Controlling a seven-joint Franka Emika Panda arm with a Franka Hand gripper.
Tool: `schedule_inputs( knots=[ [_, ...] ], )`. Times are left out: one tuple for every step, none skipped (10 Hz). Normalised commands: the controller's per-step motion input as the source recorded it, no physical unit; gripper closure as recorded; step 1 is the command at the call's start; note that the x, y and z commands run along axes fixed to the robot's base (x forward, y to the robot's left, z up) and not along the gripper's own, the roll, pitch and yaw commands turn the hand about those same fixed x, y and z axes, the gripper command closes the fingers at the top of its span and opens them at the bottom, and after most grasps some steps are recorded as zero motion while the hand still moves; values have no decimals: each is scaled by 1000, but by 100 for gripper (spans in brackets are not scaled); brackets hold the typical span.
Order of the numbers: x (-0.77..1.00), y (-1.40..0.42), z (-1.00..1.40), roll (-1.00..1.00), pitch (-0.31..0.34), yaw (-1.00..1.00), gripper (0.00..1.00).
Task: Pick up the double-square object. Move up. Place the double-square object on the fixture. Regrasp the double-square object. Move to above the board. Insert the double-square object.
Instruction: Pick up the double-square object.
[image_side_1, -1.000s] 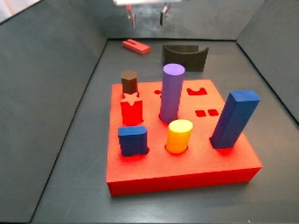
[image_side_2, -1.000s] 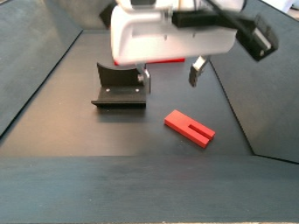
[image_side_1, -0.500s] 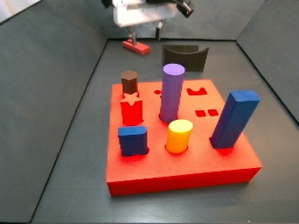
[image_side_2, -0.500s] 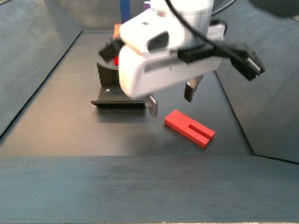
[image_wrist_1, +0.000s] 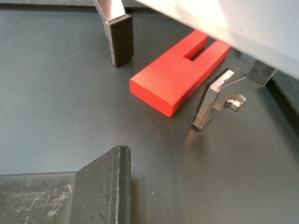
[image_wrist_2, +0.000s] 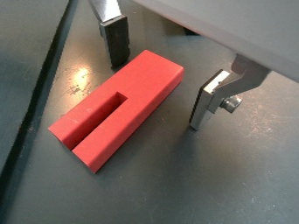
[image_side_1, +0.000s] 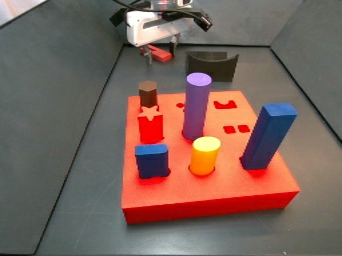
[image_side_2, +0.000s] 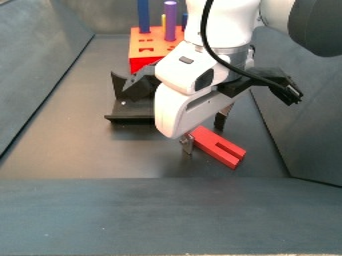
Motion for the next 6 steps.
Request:
schedule_inputs(
  knots=[
    [0,0,0,4,0,0,0],
    [0,0,0,0,0,0,0],
    [0,0,0,0,0,0,100],
    [0,0,0,0,0,0,100],
    [0,0,0,0,0,0,100],
    [0,0,0,0,0,0,100]
  ],
)
